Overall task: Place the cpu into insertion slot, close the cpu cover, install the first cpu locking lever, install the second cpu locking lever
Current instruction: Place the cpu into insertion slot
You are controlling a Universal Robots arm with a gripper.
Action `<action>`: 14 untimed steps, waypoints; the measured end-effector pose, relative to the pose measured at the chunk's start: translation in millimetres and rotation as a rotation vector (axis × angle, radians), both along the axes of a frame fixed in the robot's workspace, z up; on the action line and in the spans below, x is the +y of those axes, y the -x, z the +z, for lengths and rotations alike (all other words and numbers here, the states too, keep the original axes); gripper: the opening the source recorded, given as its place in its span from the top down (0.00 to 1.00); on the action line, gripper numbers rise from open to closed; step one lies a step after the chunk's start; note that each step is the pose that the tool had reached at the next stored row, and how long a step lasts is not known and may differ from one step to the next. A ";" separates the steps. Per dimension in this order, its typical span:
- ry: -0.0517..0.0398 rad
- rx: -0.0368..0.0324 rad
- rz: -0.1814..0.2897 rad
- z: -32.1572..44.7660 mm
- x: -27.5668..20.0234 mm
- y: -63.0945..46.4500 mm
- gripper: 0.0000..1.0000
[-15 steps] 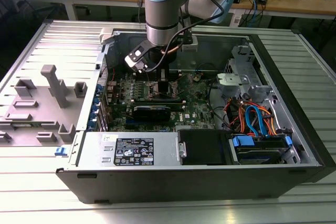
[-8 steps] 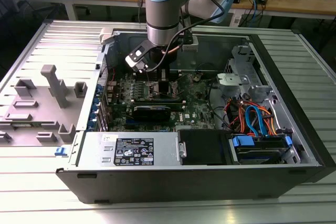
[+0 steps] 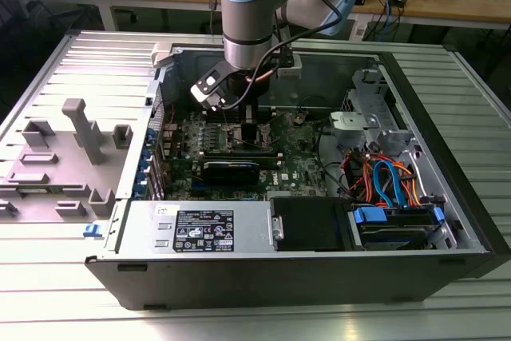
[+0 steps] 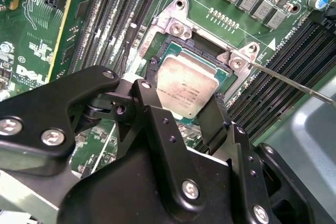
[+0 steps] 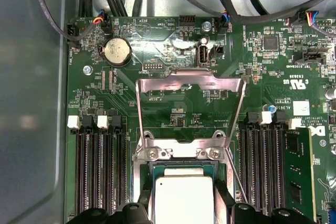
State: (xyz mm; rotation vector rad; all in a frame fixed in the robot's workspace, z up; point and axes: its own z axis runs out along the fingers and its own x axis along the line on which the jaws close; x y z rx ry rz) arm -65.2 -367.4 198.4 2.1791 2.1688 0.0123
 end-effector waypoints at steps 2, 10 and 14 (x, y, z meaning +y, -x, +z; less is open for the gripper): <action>0.0070 0.0000 0.000 0.1 0.0 0.1 0.45; 0.0206 0.0002 0.000 0.2 1.4 0.8 0.45; 0.0202 0.0002 0.000 0.0 3.5 1.7 0.45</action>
